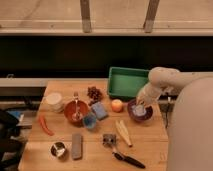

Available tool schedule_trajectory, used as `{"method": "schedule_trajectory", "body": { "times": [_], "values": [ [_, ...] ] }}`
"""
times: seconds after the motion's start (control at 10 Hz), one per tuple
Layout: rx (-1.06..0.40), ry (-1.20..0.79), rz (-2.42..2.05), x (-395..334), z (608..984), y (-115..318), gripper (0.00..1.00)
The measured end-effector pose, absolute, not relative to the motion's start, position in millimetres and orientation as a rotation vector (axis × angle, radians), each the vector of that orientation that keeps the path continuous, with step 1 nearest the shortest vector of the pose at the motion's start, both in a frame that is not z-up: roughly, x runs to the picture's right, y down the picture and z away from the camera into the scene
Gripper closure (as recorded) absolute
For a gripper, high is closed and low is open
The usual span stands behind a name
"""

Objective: Wipe purple bowl with towel

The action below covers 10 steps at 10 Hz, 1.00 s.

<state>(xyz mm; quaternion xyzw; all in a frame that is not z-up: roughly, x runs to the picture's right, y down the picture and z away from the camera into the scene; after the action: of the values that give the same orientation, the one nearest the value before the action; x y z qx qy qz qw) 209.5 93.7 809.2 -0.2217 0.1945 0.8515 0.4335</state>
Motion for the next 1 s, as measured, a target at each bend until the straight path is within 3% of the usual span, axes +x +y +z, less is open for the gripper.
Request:
{"method": "schedule_trajectory", "body": {
  "times": [0.4, 1.0],
  "values": [
    [-0.648, 0.495, 2.091, 199, 828, 115, 1.0],
    [-0.569, 0.606, 2.12, 234, 851, 113, 1.0]
  ]
}}
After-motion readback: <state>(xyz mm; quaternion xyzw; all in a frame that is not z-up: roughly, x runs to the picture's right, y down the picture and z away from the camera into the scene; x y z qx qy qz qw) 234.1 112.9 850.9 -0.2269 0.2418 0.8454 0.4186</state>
